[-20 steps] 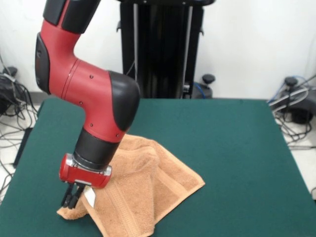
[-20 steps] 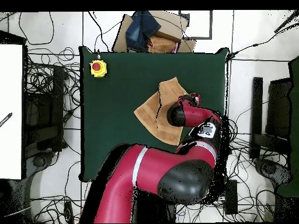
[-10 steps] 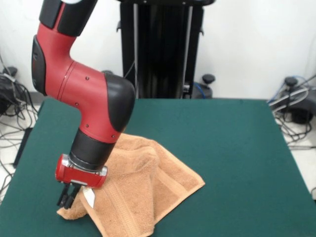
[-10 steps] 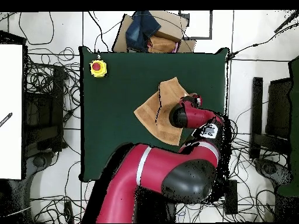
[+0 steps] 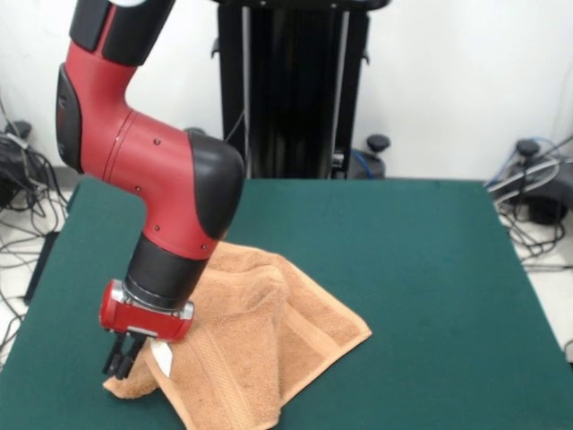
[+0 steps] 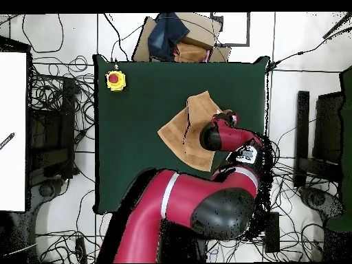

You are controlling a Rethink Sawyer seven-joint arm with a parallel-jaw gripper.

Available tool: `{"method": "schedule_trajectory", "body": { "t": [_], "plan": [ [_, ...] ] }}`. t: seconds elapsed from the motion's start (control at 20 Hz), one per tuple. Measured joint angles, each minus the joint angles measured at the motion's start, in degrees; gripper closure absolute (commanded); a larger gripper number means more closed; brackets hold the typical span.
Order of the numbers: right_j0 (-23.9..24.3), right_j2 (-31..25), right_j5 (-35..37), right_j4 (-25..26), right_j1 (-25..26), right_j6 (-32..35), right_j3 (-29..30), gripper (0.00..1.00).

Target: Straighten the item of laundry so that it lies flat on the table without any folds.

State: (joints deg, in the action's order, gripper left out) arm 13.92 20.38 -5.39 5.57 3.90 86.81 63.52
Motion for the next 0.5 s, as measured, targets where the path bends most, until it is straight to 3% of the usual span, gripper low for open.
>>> {"method": "schedule_trajectory", "body": {
  "t": [0.5],
  "plan": [
    [-5.7,3.3,0.0,-0.9,0.2,0.0,0.0,1.00]
  ]
}}
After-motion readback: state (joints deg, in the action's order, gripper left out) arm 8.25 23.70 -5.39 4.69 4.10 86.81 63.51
